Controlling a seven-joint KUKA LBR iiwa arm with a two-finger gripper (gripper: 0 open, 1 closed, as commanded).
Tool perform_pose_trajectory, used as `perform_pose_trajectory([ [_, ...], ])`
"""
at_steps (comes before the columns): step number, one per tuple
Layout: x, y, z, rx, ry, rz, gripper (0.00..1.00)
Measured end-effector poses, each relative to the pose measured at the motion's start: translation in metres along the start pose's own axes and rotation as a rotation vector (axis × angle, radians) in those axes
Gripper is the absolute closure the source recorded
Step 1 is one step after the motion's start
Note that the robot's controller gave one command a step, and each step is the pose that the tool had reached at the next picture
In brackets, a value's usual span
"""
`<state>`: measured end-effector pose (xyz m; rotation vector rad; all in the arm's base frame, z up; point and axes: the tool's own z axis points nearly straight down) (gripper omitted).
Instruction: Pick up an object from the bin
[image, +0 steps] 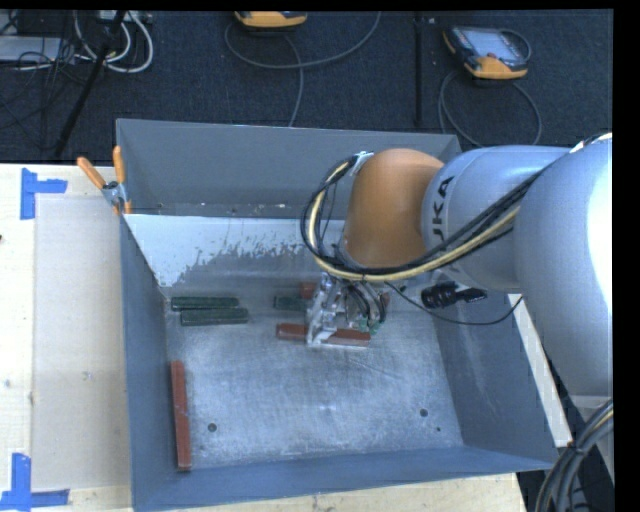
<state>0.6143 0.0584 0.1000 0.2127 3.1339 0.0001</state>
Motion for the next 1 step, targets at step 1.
perform_pose_trajectory([
  [1,0.0044,0.0037,-0.1463,0.0,-0.002,-0.064,1.0],
])
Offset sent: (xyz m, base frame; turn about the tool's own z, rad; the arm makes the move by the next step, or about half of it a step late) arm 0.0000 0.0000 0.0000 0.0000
